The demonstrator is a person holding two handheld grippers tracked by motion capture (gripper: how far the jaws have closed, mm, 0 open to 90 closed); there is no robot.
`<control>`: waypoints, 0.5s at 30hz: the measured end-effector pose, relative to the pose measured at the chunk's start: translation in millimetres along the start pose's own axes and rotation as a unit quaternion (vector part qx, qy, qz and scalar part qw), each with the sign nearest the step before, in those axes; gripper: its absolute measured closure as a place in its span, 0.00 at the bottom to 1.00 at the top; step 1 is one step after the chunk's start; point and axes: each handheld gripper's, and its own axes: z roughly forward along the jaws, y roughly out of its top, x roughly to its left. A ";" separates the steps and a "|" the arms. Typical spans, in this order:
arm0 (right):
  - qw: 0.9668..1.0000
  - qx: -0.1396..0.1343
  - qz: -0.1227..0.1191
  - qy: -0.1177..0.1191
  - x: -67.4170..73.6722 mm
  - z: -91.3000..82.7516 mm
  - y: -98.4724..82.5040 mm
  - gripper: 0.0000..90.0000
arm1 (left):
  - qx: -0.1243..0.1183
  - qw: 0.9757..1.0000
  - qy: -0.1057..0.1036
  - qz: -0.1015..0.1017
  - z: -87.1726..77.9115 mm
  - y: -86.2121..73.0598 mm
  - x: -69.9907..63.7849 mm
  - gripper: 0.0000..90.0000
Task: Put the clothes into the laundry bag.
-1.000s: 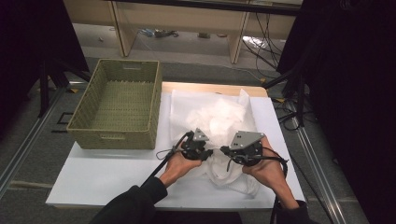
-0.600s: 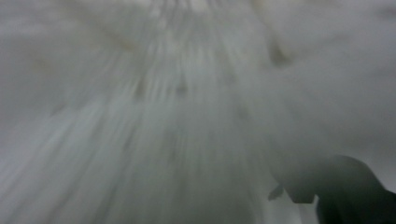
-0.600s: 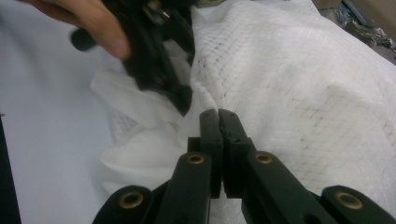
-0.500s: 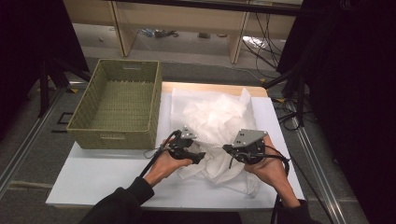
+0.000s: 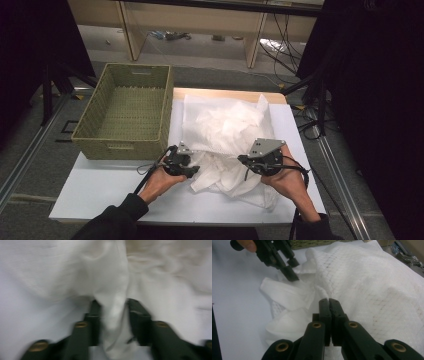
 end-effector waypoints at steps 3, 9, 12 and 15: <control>1.000 0.001 -0.002 0.003 0.9 0.0 -0.3 1.00 | -0.020 0.999 -0.028 0.027 2.5 7.0 -16.4 0.97; 1.000 0.000 -0.003 0.001 2.1 -1.4 1.1 1.00 | -0.006 0.997 -0.066 0.038 20.2 16.2 -33.1 0.63; 1.000 -0.001 -0.005 -0.002 0.9 -1.9 1.0 1.00 | -0.001 0.996 -0.079 0.028 31.4 15.9 -42.6 0.36; 1.000 -0.001 0.000 0.000 1.3 -1.7 -0.4 1.00 | 0.001 0.997 -0.078 0.022 37.0 18.6 -46.8 0.26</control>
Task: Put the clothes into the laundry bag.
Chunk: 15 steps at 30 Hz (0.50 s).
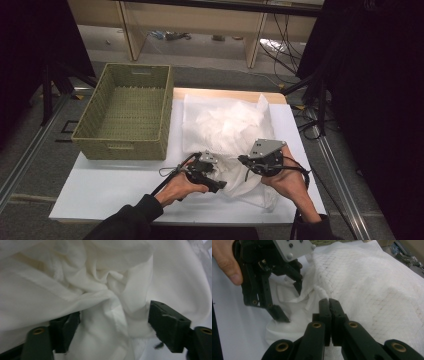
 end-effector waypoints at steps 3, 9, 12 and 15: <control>1.000 0.001 0.002 0.001 0.0 0.5 0.8 1.00 | 0.022 0.999 0.018 0.022 7.3 6.7 -3.0 0.27; 1.000 0.013 0.003 0.001 1.5 4.4 0.1 1.00 | 0.007 0.998 0.050 0.021 17.4 23.6 9.7 0.86; 1.000 0.004 0.000 0.000 -0.8 6.4 -1.2 1.00 | -0.025 0.998 0.056 -0.008 14.6 35.8 10.3 0.91; 1.000 0.007 -0.002 0.008 -0.8 6.4 -0.8 1.00 | -0.041 0.996 0.076 -0.005 15.6 50.0 18.2 0.94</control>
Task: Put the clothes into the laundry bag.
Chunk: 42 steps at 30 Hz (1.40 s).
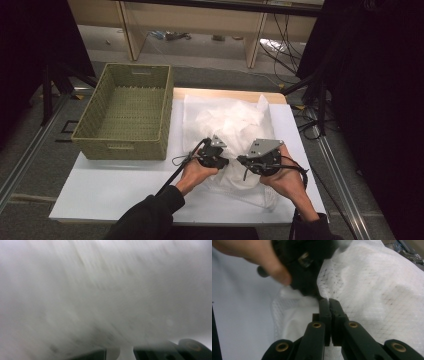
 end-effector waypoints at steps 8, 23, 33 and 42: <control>1.000 0.006 0.006 -0.002 -4.2 3.9 -2.9 1.00 | 0.044 0.998 0.001 -0.039 8.2 -6.5 15.9 0.64; 1.000 0.005 0.006 -0.006 -2.1 6.6 -2.8 1.00 | 0.068 0.997 -0.031 0.013 -13.6 -39.5 -18.8 0.34; 1.000 0.013 0.020 -0.010 -5.2 7.7 -9.7 1.00 | 0.008 1.000 0.021 -0.013 14.8 -15.3 5.8 0.98; 0.999 0.014 0.033 -0.008 -6.2 7.9 -10.9 1.00 | 0.113 0.991 -0.038 0.067 -18.3 -28.0 -9.4 0.35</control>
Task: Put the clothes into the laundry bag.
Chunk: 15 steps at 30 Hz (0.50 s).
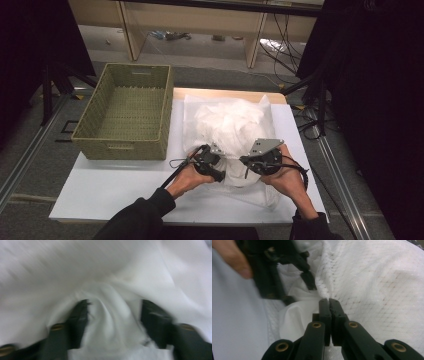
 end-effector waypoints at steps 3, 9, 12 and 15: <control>1.000 0.002 -0.016 -0.009 -2.2 -1.7 -0.2 1.00 | -0.007 1.000 -0.013 0.009 -7.3 -5.2 -12.5 0.24; 1.000 0.001 -0.006 0.000 -0.8 -1.9 1.6 1.00 | -0.013 1.000 -0.013 0.009 7.0 2.7 -24.8 0.21; 1.000 -0.001 -0.014 -0.002 -0.2 -1.2 1.8 1.00 | -0.017 1.000 -0.008 0.017 20.2 11.0 -19.2 0.50; 1.000 0.003 -0.008 -0.001 0.7 -1.5 0.5 1.00 | -0.046 0.997 -0.015 -0.053 22.1 18.0 -7.7 0.75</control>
